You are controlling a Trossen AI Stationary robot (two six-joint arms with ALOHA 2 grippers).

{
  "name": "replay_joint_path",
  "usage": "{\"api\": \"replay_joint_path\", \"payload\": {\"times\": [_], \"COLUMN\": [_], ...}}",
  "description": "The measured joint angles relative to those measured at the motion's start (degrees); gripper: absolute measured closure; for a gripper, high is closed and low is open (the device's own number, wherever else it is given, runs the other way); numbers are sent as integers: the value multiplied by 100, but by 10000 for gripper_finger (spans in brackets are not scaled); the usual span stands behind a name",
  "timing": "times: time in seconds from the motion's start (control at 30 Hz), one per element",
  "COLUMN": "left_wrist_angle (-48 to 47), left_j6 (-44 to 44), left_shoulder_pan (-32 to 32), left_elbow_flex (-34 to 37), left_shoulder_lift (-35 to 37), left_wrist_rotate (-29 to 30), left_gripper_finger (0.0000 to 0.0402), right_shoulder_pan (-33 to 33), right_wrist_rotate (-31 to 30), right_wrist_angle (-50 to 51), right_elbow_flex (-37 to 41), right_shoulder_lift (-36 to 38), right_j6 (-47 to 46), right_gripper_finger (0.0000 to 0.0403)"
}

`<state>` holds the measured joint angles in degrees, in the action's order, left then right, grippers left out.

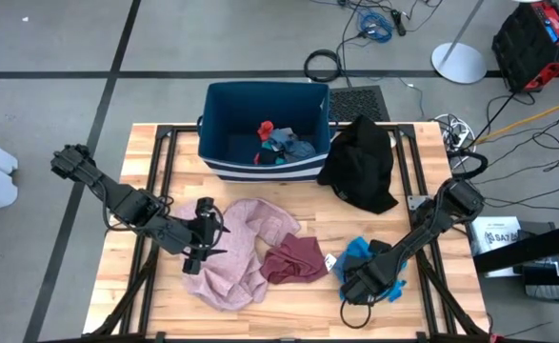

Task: Sort clothes
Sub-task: Move the blue short to the center of the table

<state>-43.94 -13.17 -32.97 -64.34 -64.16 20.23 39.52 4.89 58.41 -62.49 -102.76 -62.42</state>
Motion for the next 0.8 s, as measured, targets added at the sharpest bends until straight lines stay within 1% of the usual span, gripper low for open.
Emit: {"api": "replay_joint_path", "payload": {"times": [0.07, 0.13, 0.23, 0.27, 0.37, 0.4, 0.43, 0.53, 0.6, 0.63, 0.7, 0.8], "left_wrist_angle": [0, 1, -2, -2, -3, -4, -7, -4, 0, -1, -2, 2], "left_j6": [-2, -11, -138, -142, -146, -143, -111, 40, 119, 141, 149, 107], "left_shoulder_pan": [0, 0, 0, 0, -4, -4, -4, -2, 11, 11, 13, 11], "left_elbow_flex": [0, 0, 0, 0, 0, 0, 1, 2, 2, 2, 2, 2], "left_shoulder_lift": [0, 0, 0, 0, 0, 0, 0, 0, 0, 0, 0, 0], "left_wrist_rotate": [0, -2, 0, 0, 0, 0, 1, 10, 81, 107, 111, 111], "left_gripper_finger": [159, 159, 159, 159, 159, 159, 159, 159, 159, 159, 159, 159], "right_shoulder_pan": [-42, -58, 55, 114, 311, 363, 405, 552, 538, 496, 317, -51], "right_wrist_rotate": [-48, -53, -52, -33, -62, -242, -548, -1999, -3027, -3419, -3878, -4111], "right_wrist_angle": [556, 1358, 2823, 3164, 3043, 3062, 3153, 3094, 2955, 2812, 2512, 2148], "right_elbow_flex": [-224, -613, -1299, -1549, -1973, -2091, -2218, -2386, -2423, -2425, -2425, -2381], "right_shoulder_lift": [178, 438, 694, 785, 1146, 1218, 1272, 1440, 1490, 1513, 1536, 1513], "right_j6": [21, 25, -319, -505, -788, -964, -1186, -1339, -1387, -1350, -1048, -562], "right_gripper_finger": [389, 395, 397, 398, 399, 400, 400, 401, 401, 401, 401, 402]}}
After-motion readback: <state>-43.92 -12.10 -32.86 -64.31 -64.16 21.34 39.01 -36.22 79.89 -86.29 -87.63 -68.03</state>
